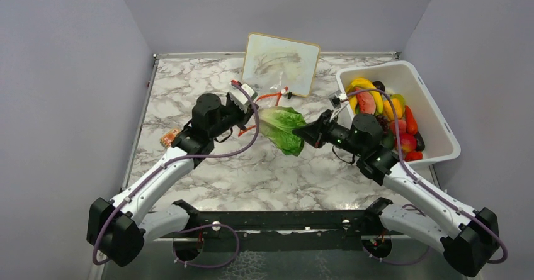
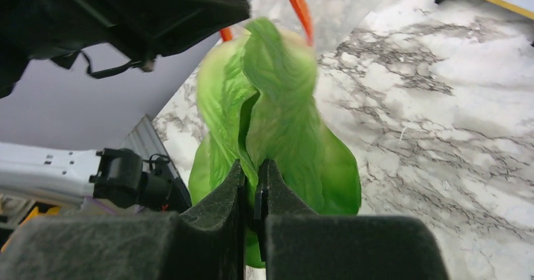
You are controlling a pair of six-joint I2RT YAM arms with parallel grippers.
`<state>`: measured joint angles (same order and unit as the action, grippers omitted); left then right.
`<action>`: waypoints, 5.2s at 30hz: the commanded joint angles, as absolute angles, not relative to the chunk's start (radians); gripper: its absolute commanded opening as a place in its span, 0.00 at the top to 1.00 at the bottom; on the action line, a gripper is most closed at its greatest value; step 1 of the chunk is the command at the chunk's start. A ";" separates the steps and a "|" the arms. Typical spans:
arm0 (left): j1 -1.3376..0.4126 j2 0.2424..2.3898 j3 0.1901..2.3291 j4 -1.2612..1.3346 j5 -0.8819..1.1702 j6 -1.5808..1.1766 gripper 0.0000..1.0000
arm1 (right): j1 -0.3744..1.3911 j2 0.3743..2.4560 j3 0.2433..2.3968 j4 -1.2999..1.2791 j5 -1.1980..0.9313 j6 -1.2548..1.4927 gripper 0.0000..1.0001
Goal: Place the food in the zip-top bag and seal the zipper
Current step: Pick up the fake vegetable at the center of the board, then place the fake vegetable in the zipper food storage bag.
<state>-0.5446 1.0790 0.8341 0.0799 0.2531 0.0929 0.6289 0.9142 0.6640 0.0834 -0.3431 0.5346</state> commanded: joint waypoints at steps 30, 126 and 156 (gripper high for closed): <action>-0.572 1.067 0.792 0.132 0.527 0.165 1.00 | 0.630 1.072 0.495 0.921 -0.281 0.674 0.99; -0.678 0.980 0.696 0.520 0.435 -0.346 1.00 | 0.684 1.227 0.620 0.755 -0.093 0.569 0.72; -0.677 1.009 0.745 0.306 0.198 -0.430 1.00 | 0.684 1.066 0.888 -0.275 -0.062 0.524 0.40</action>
<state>-0.6746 1.0058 0.7124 0.3317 0.2333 -0.4561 0.6807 1.0378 0.9421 -0.2993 0.0399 0.4709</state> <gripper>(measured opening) 0.012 0.615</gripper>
